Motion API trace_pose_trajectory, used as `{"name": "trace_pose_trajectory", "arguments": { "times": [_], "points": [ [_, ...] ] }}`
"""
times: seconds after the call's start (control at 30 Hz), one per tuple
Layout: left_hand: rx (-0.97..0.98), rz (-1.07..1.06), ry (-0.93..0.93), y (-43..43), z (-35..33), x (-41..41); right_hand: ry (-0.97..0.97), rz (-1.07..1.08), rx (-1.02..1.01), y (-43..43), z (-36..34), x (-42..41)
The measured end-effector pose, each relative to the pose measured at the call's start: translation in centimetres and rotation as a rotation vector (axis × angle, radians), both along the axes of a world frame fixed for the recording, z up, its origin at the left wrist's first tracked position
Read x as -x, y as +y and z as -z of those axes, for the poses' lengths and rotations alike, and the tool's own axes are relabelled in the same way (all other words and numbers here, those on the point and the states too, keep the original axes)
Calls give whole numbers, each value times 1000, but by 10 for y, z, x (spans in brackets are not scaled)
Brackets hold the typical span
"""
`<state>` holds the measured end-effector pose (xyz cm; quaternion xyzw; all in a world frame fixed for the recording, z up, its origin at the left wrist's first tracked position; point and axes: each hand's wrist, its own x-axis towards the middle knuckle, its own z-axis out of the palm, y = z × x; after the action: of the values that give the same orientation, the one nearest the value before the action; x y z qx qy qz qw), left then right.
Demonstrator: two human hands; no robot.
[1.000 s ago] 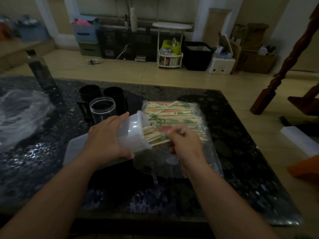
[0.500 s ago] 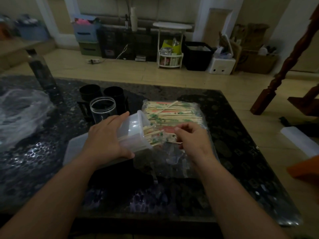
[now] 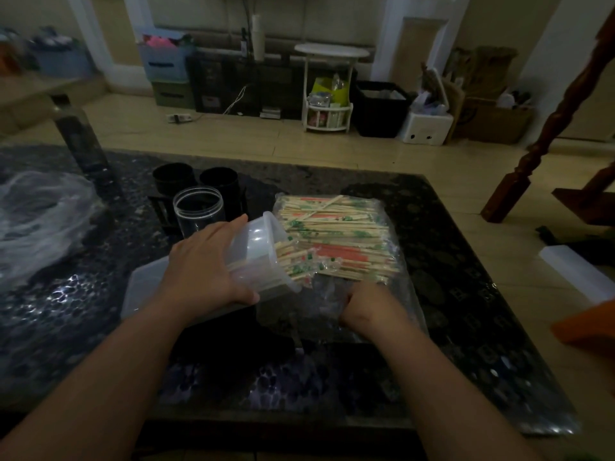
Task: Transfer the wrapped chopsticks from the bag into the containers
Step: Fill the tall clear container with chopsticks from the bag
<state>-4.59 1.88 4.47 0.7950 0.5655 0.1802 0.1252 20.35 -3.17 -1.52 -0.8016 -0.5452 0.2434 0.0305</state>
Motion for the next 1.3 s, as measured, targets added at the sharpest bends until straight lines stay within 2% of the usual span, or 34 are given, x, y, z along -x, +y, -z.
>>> {"name": "trace_pose_trajectory", "arguments": {
  "times": [0.1,0.17,0.3,0.4,0.47,0.7,0.83,0.97,1.07,1.3],
  "points": [
    [6,-13,-20,2,0,2,10,-29,74,0,14,8],
    [6,-24,-34,2,-1,3,95,-30,58,-1,21,13],
    [16,-26,-32,4,-2,4,328,29,-165,1,26,24],
    [38,-21,-49,4,-3,5,422,56,-343,6,23,30],
    [41,-25,-54,4,-4,5,391,52,-356,10,22,33],
    [19,-20,-34,10,1,5,100,-92,-411,29,31,32],
    [32,-24,-35,11,2,5,-20,-34,-267,42,23,27],
    [51,-30,-60,12,1,5,-108,-79,-120,55,38,16],
    [50,-32,-56,13,2,5,-111,-81,-49,57,41,12],
    [52,-24,-39,15,3,5,-35,-118,-122,56,35,9]
  ]
}}
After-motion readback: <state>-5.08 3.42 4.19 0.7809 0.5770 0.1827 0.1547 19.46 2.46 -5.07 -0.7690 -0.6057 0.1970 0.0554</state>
